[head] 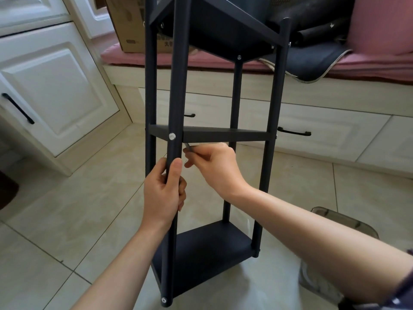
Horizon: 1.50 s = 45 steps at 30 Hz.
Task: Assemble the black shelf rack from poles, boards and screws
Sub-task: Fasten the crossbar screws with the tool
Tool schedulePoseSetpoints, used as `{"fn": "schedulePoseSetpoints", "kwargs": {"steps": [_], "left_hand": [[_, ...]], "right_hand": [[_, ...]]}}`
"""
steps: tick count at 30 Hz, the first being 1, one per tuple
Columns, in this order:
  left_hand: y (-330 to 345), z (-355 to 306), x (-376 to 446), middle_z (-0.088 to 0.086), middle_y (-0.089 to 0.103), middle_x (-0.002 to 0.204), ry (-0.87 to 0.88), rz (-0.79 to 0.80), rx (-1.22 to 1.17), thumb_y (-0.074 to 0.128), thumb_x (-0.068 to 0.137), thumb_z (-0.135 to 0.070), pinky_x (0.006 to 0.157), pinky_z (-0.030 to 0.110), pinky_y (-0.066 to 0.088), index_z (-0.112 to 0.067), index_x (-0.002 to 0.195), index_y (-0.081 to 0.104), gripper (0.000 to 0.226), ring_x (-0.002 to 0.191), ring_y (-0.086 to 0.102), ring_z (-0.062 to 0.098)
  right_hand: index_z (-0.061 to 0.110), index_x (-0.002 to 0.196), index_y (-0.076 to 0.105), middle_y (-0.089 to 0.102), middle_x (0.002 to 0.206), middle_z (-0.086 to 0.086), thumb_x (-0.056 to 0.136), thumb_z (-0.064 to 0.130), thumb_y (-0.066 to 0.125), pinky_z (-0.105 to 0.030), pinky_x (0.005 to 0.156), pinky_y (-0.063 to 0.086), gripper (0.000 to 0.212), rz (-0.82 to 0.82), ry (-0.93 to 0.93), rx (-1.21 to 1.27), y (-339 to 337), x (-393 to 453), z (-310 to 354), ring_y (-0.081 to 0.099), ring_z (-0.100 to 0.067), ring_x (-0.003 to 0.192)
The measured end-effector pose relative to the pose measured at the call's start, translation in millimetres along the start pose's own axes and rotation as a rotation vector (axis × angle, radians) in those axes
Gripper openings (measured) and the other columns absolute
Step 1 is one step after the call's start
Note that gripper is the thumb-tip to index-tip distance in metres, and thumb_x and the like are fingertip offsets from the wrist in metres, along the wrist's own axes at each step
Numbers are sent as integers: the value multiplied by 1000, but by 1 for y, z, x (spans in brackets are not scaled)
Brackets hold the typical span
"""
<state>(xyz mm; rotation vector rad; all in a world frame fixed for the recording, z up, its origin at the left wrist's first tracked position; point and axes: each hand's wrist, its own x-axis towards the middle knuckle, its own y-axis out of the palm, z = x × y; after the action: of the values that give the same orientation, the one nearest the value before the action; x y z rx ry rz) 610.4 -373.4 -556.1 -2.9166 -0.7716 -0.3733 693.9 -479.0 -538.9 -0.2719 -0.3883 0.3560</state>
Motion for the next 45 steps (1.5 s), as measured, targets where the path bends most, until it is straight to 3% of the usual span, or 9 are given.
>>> {"fn": "schedulePoseSetpoints", "kwargs": {"steps": [6,11,15,22,31,36,39,42,45], "left_hand": [[1,1,0,10,39,54,8,20,-5,54,91,-53,35,21,31,-41,76,61,20,37,35,15],[-1,3,0,16,41,57,28,20,36,54,94,-54,35,22,33,-40,77,60,23,38,38,17],[0,4,1,16,42,55,23,19,44,54,90,-57,34,23,33,-35,76,59,26,38,37,18],[-4,5,1,4,46,53,40,18,71,53,92,-56,35,22,34,-39,77,60,24,37,38,16],[-11,3,-6,6,41,53,35,6,63,57,91,-58,35,21,32,-40,73,57,25,38,36,13],[-16,3,-14,3,40,53,18,33,72,61,90,-47,35,23,34,-33,77,55,20,38,36,14],[-19,3,-20,5,45,54,32,38,116,60,90,-47,37,24,39,-33,80,56,17,40,41,16],[-20,1,-26,14,48,58,37,39,161,59,90,-46,40,25,43,-31,82,56,17,42,45,19],[-24,3,-29,16,49,60,27,63,207,59,98,-33,43,27,45,-29,82,54,16,43,47,20]], "right_hand": [[9,96,77,72,80,7,93,15,66,-18,70,54,13,-81,-10,111,27,0,-12,64,0,70],[8,98,76,74,84,-2,94,14,64,-32,75,56,15,-104,-33,135,36,8,-19,65,-13,72],[3,80,71,71,74,-8,93,8,62,-45,77,55,17,-99,22,239,45,11,-19,65,-24,72],[14,104,75,72,84,12,98,22,60,-15,69,52,19,-64,63,227,31,-3,-29,65,0,70],[11,98,72,70,83,1,100,13,54,-24,63,54,18,2,147,91,-44,-40,-43,62,-5,69],[19,87,69,62,94,-1,99,21,54,-42,79,54,20,-91,178,-44,-96,-28,-35,60,-16,84],[17,88,70,54,103,-4,99,24,54,-42,90,50,21,-183,215,-130,-124,-9,-34,56,-22,97],[9,90,72,63,106,-14,98,19,55,-35,87,49,21,-220,271,-116,-145,6,-33,58,-25,101],[16,87,71,66,104,0,98,18,55,-39,96,45,19,-170,396,70,-155,14,-27,54,-19,107]]}}
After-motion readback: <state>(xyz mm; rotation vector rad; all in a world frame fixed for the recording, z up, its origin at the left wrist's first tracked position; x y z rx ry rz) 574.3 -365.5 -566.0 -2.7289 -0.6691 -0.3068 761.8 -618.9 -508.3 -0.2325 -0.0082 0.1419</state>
